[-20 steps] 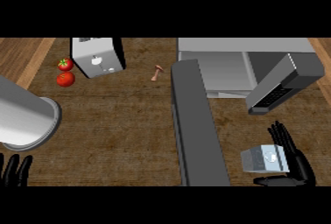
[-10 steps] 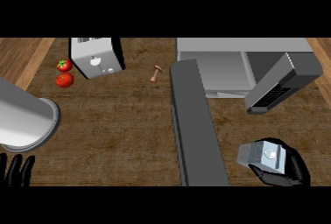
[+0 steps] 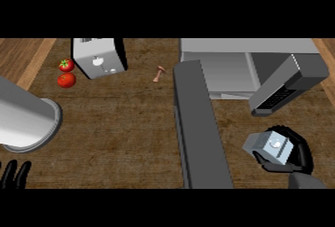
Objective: Pick up the milk, place it into the microwave and close the microwave
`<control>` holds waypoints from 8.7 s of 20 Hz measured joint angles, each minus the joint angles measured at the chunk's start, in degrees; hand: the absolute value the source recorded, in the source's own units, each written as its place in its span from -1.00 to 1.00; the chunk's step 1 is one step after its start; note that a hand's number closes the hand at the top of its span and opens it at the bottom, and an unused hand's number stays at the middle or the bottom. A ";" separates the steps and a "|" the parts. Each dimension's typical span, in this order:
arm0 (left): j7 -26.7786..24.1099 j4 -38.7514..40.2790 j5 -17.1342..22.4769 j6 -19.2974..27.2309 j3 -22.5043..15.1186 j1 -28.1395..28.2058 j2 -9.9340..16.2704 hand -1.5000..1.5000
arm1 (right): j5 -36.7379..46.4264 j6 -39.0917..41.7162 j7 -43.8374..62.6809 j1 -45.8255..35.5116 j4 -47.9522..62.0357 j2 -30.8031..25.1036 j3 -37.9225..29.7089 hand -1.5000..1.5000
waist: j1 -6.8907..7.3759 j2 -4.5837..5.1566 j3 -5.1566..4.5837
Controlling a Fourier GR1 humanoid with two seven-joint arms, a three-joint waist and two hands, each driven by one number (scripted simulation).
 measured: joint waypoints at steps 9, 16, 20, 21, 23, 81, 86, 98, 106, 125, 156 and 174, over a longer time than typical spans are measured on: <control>-0.76 2.88 1.71 -0.98 2.30 -2.02 -0.13 -1.00 | -1.50 0.48 2.13 -4.19 -2.03 0.13 1.51 1.00 | -0.40 -0.13 -0.08; -1.76 2.19 3.16 -2.23 3.09 0.70 -0.08 -1.00 | -2.42 -0.22 9.30 -1.65 -16.24 3.29 5.66 1.00 | -0.65 -0.29 -0.12; -2.19 2.71 3.84 -3.40 4.12 1.13 -0.02 -1.00 | -0.79 -4.20 14.50 -2.08 -22.55 4.22 7.14 1.00 | -0.57 -0.27 -0.11; -2.50 3.16 3.77 -3.51 4.28 1.04 -0.18 -1.00 | -0.16 -5.44 15.93 -2.74 -23.70 4.54 7.55 1.00 | -0.54 -0.26 -0.12; -1.89 2.38 3.92 -3.50 4.68 1.08 -0.22 -1.00 | 1.18 -7.49 18.11 -4.84 -23.64 5.15 8.16 1.00 | -0.40 -0.21 -0.11; 2.25 9.52 -0.68 -6.61 5.36 -15.04 2.73 -1.00 | 15.93 -51.65 18.59 -56.15 37.14 -0.03 1.30 -1.00 | 9.89 5.19 0.23; 2.41 9.85 -1.85 -6.20 4.33 -16.33 2.38 -1.00 | 15.17 -46.35 18.55 -55.89 37.83 0.43 0.41 -1.00 | 9.37 5.20 0.35; 2.90 10.80 -5.36 -4.97 1.31 -17.83 1.09 -1.00 | 13.62 -41.39 17.85 -54.53 37.89 0.23 -1.51 -1.00 | 8.42 4.47 0.31; 3.31 10.91 -7.17 -4.36 -1.29 -17.53 -0.09 -1.00 | 12.84 -37.85 16.01 -52.49 37.54 -0.70 -2.40 -1.00 | 7.71 3.89 0.30; 4.97 14.61 -10.20 -1.64 -8.13 -19.86 -0.78 -1.00 | 9.96 -24.84 7.22 -44.24 36.37 0.54 -5.26 -1.00 | 4.14 2.30 0.21; 4.60 48.49 -21.22 -4.47 -20.28 -42.42 -0.71 1.00 | 7.58 -5.95 1.24 -13.37 9.59 3.00 1.19 -1.00 | -2.98 -0.57 -0.18; 2.73 67.26 -5.17 21.70 -47.26 -59.14 -0.23 1.00 | -4.29 5.31 17.93 10.16 -33.10 -1.28 2.21 -1.00 | -5.82 0.00 -0.31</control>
